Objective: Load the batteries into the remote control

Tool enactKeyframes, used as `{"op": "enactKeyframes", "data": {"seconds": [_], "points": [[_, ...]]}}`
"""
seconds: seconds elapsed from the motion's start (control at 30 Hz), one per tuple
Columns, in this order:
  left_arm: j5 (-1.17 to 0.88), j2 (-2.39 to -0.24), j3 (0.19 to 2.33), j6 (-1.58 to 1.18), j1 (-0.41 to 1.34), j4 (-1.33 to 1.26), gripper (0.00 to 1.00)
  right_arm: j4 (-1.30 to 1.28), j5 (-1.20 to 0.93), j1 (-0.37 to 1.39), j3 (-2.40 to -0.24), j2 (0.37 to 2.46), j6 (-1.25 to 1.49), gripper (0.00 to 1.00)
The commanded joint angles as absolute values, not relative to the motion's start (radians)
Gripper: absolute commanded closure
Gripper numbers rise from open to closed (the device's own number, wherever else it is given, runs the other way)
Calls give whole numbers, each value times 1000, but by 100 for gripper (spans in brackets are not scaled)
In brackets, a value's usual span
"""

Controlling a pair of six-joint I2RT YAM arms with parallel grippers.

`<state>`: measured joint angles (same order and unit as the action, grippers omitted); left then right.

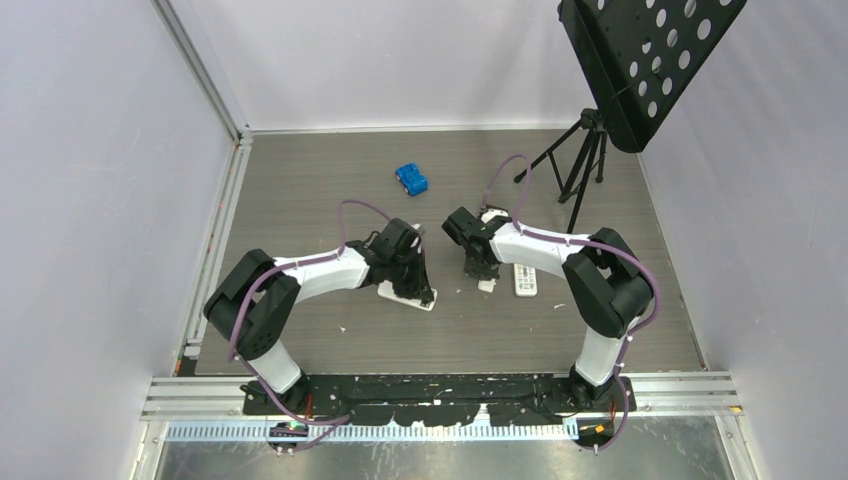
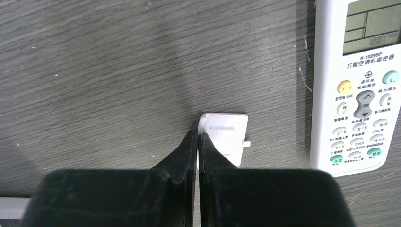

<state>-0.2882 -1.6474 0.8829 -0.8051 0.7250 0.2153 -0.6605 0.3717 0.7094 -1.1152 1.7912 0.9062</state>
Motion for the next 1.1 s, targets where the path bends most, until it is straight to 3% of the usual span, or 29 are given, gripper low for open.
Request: {"op": "enactKeyframes", "data": {"seconds": [0.0, 1.07], "points": [[-258, -1641, 927, -786, 730, 222, 100, -599, 344, 706, -1077, 1811, 920, 94], [-99, -1719, 976, -727, 793, 347, 100, -579, 327, 706, -1059, 1806, 920, 95]]}}
